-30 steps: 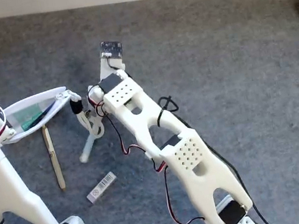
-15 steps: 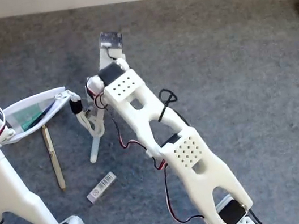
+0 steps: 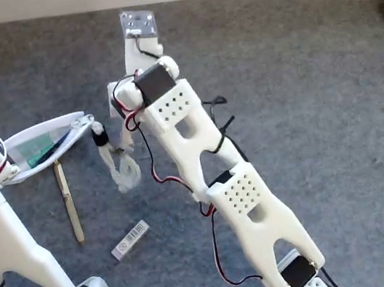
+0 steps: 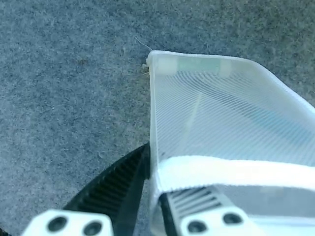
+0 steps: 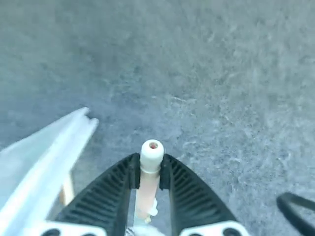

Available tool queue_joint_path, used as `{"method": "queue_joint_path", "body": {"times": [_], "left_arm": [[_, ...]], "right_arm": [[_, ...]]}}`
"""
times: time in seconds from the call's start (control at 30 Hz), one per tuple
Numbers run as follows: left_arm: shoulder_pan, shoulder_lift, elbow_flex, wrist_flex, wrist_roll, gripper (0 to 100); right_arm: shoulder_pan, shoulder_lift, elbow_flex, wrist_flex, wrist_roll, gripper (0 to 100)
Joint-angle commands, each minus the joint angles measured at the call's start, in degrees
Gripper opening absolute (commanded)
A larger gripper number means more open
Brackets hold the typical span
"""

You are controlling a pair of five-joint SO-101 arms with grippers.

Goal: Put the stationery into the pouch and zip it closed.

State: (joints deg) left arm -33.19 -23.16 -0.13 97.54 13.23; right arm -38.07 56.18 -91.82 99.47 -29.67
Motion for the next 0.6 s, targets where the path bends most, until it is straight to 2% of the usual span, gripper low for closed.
{"method": "queue_joint_path", "body": {"times": [0.0,0.57], "left_arm": [[-0.6,-0.4,-0.5,-1.2,0.2,1],[-0.5,-0.4,-0.4,-1.8,0.2,1]], "right_arm": [[1.2,-1.8,-7.3,1.5,1.1,0.5],[2.1,-12.1,-8.2,1.8,15.4,0.5]]}}
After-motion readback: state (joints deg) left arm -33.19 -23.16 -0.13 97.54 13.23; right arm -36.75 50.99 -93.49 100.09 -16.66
